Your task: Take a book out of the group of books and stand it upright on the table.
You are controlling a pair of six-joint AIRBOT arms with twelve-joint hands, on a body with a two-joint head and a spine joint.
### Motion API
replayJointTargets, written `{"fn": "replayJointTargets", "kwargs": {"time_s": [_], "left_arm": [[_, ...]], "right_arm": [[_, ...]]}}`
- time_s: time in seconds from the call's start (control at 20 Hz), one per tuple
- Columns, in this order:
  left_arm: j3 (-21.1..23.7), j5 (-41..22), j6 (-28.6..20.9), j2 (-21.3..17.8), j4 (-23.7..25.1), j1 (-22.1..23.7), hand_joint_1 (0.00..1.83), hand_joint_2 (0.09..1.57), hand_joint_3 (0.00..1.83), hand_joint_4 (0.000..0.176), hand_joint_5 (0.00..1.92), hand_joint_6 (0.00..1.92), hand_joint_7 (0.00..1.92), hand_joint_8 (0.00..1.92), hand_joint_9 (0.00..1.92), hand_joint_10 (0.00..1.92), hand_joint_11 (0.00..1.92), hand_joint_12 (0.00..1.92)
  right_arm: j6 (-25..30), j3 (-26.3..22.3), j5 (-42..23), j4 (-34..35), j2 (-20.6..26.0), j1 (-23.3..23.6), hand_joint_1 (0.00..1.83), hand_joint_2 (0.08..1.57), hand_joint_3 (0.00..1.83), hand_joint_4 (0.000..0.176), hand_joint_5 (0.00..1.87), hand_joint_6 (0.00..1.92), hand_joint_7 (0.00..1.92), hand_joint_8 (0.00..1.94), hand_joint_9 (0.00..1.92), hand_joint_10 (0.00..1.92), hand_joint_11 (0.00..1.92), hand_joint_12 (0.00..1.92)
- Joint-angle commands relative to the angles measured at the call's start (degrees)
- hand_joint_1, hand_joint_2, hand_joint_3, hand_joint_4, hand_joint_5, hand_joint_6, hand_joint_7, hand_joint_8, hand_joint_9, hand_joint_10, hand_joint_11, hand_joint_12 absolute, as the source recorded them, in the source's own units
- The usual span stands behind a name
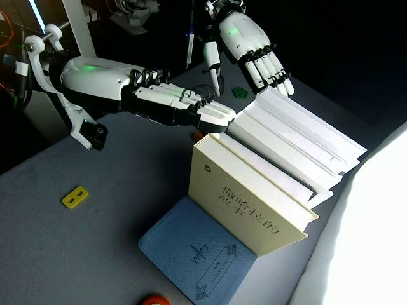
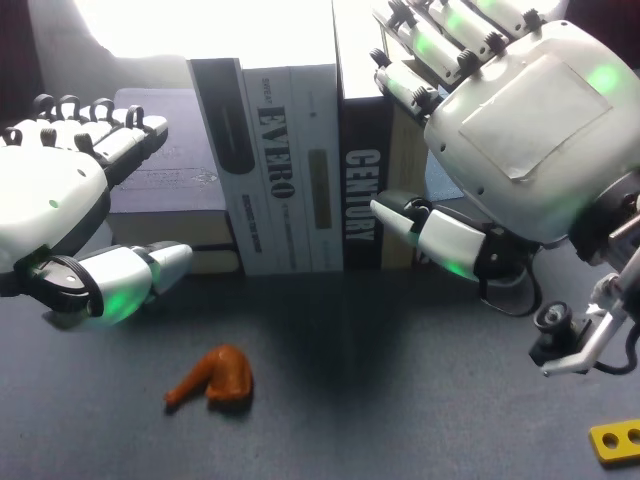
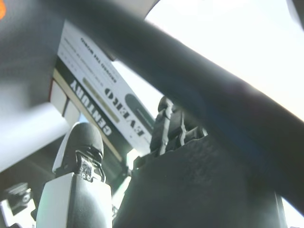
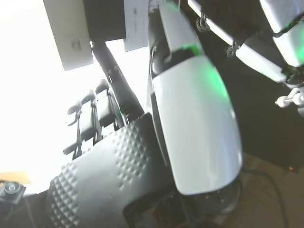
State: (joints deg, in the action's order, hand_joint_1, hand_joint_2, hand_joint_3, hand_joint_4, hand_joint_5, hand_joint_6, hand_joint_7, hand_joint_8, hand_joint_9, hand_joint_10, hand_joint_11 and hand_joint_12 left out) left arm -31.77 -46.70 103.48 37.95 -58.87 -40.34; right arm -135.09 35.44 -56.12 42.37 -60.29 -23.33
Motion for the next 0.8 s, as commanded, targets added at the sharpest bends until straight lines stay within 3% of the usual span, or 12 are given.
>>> {"fn": "replayJointTargets", "kwargs": {"time_s": [0.0, 0.4, 0.75], "left_arm": [[-0.33, -4.67, 0.02, -0.41, 3.16, 0.64, 0.42, 1.29, 0.00, 0.000, 0.07, 0.00, 0.05, 0.00, 0.01, 0.00, 0.00, 0.00], [-0.45, -4.67, 0.02, -0.43, 3.17, 0.93, 0.36, 1.30, 0.00, 0.000, 0.06, 0.00, 0.04, 0.00, 0.00, 0.00, 0.00, 0.00], [-0.49, -4.68, 0.02, -0.38, 3.20, 1.43, 0.41, 1.30, 0.00, 0.000, 0.07, 0.00, 0.04, 0.01, 0.00, 0.00, 0.00, 0.00]], "right_arm": [[-0.45, -0.48, -4.84, -3.45, 0.46, 0.15, 0.25, 1.18, 0.00, 0.000, 0.35, 0.72, 0.00, 0.00, 0.00, 0.00, 0.00, 0.00], [-1.11, -2.12, -4.27, -1.70, 1.00, 0.20, 0.22, 1.19, 0.00, 0.000, 0.32, 0.77, 0.00, 0.00, 0.00, 0.00, 0.00, 0.00], [1.14, -1.92, -5.05, -7.26, 0.69, 3.63, 0.21, 1.20, 0.00, 0.000, 0.32, 0.77, 0.00, 0.00, 0.00, 0.00, 0.00, 0.00]]}}
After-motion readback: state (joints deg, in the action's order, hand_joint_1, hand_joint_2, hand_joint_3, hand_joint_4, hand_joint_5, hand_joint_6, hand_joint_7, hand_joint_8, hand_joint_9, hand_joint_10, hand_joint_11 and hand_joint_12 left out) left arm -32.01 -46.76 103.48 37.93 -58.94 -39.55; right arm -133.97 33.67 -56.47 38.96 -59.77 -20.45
